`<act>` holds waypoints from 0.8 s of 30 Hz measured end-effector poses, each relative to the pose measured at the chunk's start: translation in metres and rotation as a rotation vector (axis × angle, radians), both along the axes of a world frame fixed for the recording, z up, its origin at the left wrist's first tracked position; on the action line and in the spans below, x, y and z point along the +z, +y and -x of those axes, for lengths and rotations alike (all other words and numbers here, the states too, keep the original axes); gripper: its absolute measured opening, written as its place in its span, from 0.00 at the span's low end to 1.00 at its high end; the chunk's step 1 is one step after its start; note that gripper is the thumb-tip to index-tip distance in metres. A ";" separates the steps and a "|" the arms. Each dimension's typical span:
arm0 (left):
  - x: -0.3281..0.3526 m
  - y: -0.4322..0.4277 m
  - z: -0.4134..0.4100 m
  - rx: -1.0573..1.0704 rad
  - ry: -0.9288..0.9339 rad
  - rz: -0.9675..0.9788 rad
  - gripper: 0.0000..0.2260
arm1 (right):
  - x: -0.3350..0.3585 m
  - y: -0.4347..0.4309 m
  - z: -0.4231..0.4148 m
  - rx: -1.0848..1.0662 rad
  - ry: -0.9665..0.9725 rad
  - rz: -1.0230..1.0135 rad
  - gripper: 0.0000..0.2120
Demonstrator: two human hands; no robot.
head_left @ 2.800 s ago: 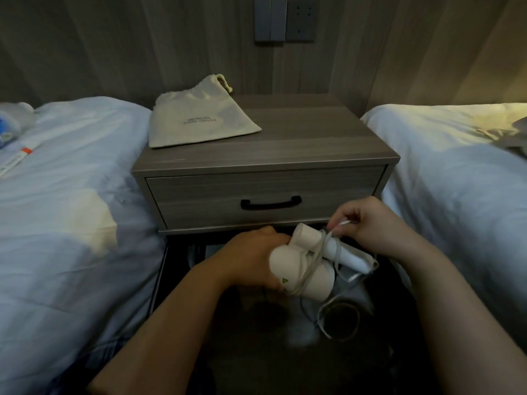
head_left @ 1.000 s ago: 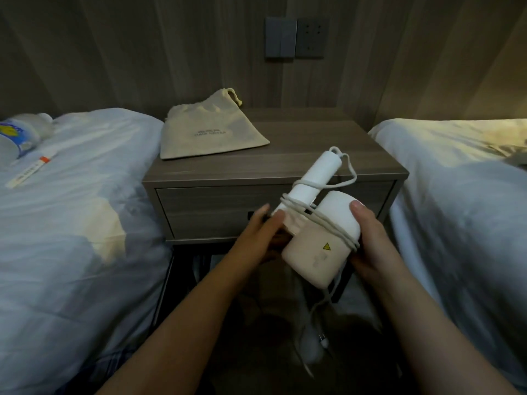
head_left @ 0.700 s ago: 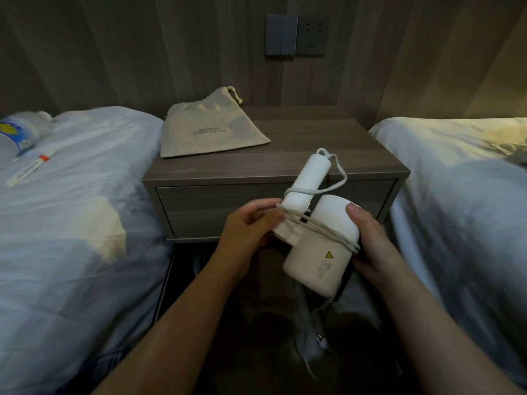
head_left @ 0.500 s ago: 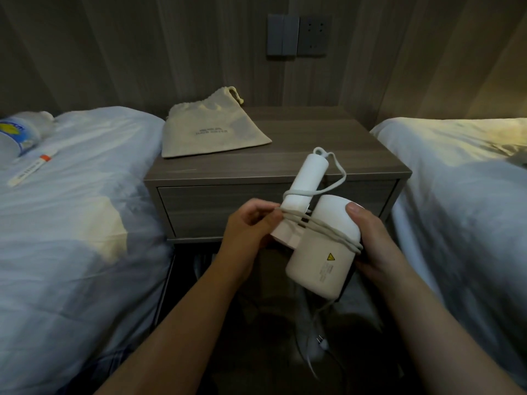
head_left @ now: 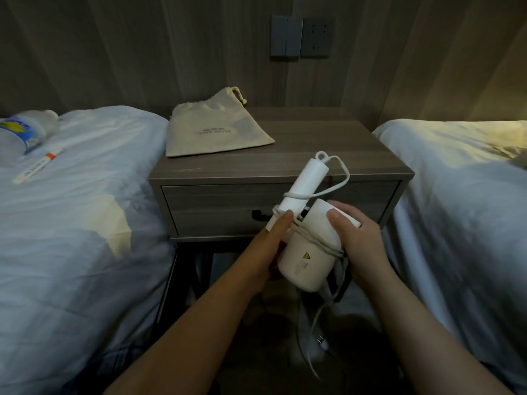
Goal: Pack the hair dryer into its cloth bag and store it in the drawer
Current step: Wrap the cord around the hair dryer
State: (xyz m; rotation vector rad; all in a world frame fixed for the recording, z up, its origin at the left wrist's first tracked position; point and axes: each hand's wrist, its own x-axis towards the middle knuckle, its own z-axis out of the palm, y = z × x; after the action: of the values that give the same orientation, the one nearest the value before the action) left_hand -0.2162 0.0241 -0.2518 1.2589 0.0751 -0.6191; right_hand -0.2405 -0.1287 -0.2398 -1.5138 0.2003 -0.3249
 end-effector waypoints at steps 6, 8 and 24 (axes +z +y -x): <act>-0.003 -0.006 0.003 0.078 -0.014 -0.008 0.20 | -0.004 0.008 0.001 -0.050 -0.010 -0.063 0.06; 0.000 -0.007 0.004 0.100 -0.039 -0.037 0.17 | -0.005 0.010 0.001 -0.088 0.011 -0.114 0.05; -0.001 -0.004 0.018 -0.226 -0.812 -0.737 0.55 | -0.016 -0.004 -0.003 -0.099 0.139 -0.049 0.41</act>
State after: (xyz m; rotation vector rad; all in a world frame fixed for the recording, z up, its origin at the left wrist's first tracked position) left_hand -0.2342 0.0199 -0.2525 2.1757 -0.5673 -0.2203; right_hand -0.2373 -0.1326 -0.2557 -1.4820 0.3915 -0.2911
